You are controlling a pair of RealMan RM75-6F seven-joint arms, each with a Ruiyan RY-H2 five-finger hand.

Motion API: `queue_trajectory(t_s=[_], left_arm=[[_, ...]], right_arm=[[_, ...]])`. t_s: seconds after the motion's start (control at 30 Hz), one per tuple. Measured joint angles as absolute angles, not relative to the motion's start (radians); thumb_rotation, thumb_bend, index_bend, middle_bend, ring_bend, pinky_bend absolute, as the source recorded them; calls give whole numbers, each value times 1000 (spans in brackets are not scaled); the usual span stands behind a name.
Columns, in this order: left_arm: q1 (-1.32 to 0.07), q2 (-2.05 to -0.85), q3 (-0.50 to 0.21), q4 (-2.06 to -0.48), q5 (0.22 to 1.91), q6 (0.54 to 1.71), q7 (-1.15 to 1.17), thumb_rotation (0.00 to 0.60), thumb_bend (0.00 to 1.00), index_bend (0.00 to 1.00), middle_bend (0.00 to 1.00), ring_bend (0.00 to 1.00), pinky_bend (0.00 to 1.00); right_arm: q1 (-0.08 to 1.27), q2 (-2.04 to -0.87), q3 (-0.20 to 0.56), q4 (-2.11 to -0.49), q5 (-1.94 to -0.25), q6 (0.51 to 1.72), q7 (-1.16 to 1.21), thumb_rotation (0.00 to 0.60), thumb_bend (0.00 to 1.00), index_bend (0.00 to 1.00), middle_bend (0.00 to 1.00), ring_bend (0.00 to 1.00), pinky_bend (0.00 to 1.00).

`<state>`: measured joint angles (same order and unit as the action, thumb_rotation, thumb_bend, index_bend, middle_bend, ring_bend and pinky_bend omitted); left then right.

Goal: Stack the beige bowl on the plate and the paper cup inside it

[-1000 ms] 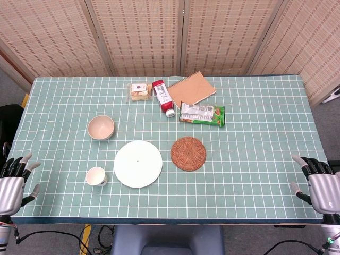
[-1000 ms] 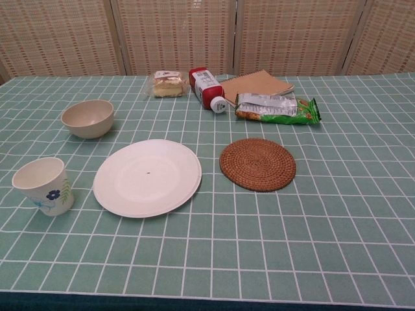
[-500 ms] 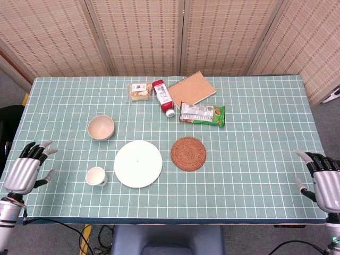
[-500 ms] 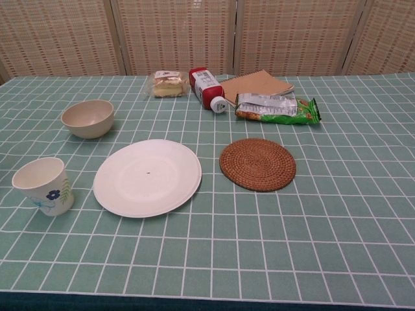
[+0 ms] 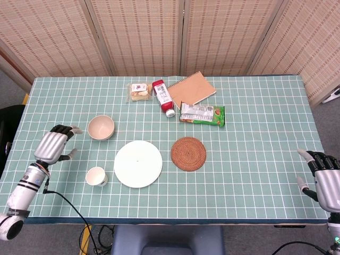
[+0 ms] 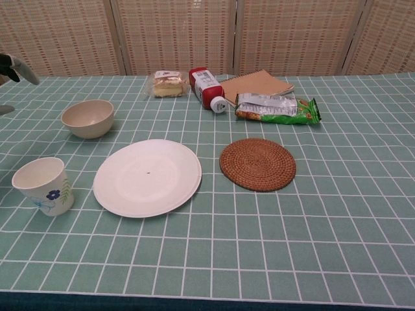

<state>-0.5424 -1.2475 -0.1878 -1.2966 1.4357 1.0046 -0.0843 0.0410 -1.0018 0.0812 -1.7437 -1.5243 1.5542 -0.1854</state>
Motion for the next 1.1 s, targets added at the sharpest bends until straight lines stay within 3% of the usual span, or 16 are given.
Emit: queue_trajectory(t_s=[0.1, 0.27, 0.47, 1.1], left_arm=[[-584, -1286, -193, -1246, 1420, 960, -80, 600, 326, 288, 392, 350, 309], [-643, -1342, -189, -1166, 1415, 913, -40, 600, 326, 323, 633, 551, 528], [-698, -1390, -172, -1108, 1423, 865, -17, 600, 326, 353, 803, 698, 714], [-795, -1558, -153, -896, 1349, 752, 66, 600, 326, 438, 868, 767, 777]], right_arm=[[42, -1001, 82, -1744, -1521, 1551, -185, 600, 263, 196, 241, 198, 240], [43, -998, 82, -1740, -1517, 1547, -183, 600, 263, 196, 241, 198, 240], [42, -998, 83, -1734, -1514, 1548, -177, 600, 264, 196, 241, 198, 240], [30, -1001, 79, -1721, -1498, 1551, -170, 600, 263, 196, 241, 198, 240]])
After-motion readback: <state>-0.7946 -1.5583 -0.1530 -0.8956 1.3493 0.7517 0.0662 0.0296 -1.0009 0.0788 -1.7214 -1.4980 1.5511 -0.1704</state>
